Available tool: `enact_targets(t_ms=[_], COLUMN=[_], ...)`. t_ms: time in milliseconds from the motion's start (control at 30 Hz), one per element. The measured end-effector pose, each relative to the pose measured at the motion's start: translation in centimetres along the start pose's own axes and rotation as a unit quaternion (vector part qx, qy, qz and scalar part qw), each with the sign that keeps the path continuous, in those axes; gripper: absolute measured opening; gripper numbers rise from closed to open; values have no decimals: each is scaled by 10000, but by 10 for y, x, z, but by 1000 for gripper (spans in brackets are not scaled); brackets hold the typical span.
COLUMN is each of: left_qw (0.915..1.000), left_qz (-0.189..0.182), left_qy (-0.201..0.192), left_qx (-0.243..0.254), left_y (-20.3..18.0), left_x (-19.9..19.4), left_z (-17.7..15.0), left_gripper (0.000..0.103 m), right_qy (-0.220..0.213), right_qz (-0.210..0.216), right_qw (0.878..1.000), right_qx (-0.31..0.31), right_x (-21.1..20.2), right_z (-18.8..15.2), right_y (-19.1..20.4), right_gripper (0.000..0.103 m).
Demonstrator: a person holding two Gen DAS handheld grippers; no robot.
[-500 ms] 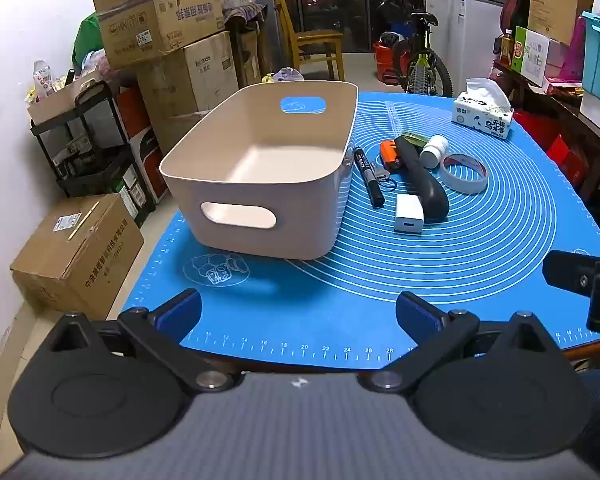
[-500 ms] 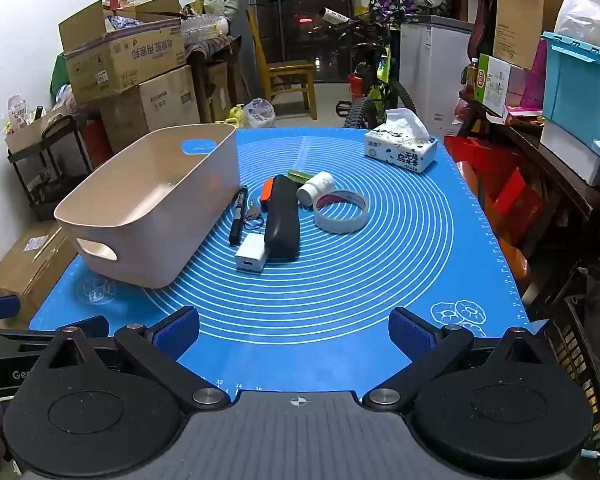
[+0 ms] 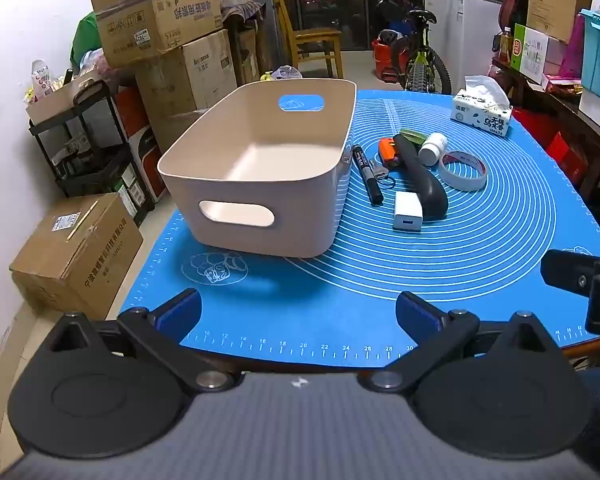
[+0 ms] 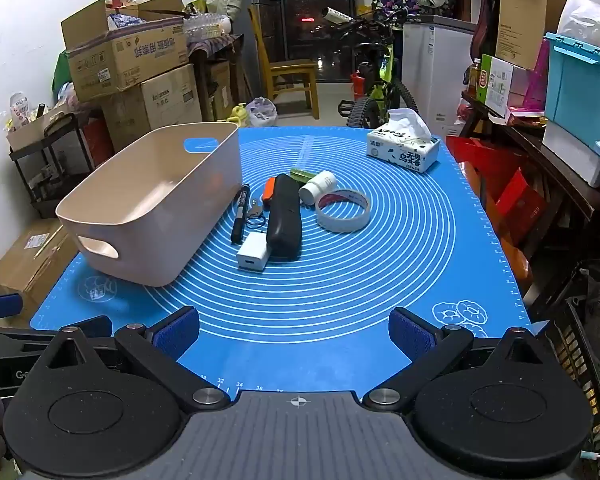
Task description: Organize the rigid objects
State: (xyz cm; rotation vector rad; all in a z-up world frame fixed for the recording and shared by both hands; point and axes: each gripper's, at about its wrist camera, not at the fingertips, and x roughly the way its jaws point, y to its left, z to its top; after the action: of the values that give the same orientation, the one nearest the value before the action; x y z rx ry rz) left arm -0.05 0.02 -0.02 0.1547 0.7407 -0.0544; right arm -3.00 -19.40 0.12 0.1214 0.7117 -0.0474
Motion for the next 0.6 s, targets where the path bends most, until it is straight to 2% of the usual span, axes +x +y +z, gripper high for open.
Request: enact_targets(t_ms=[600], left_qw=[10000], left_qz=[-3], left_qy=[28], left_qx=[1], left_y=[-1], left_x=[0], left_z=[0], left_gripper=[102], right_qy=[1], right_qz=[-3], right_qw=[10000], right_qx=[-7], right_x=[0], right_z=[0], right_y=[1], right_gripper=[100])
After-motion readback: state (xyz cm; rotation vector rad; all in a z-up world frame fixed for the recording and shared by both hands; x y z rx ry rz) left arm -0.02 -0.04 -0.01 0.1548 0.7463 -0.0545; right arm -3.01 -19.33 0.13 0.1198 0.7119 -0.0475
